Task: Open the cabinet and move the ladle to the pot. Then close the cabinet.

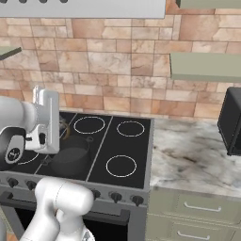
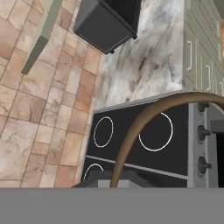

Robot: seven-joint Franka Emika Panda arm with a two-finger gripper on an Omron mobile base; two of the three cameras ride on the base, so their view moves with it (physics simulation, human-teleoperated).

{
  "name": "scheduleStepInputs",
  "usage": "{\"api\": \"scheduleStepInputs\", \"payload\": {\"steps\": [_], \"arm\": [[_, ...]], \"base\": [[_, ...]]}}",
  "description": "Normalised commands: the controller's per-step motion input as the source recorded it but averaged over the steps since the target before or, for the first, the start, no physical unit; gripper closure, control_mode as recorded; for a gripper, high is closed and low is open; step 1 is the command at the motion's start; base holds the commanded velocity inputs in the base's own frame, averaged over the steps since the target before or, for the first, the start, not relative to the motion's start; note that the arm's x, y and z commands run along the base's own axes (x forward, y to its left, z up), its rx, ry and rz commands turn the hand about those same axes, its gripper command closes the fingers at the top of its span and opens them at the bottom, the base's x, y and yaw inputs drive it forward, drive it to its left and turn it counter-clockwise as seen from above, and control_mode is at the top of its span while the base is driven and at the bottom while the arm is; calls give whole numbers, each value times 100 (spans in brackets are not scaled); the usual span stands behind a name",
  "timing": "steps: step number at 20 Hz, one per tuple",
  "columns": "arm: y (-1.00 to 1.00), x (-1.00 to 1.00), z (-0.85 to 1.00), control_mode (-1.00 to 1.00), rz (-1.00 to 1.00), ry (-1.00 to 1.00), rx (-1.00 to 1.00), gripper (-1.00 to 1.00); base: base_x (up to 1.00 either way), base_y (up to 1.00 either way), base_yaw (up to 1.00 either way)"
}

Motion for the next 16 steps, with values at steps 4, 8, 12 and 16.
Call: {"api": "scheduleStepInputs", "payload": {"steps": [4,8,12,16], "arm": [[-2,0,-3,-100,0,1,-10,100],[0,6,-5,-100,0,10,-5,100],[0,3,-12,-100,0,14,-5,100],[-1,3,-13,-100,0,12,-6,100]], "base": [[0,0,0],[0,0,0],[0,0,0],[0,0,0]]}}
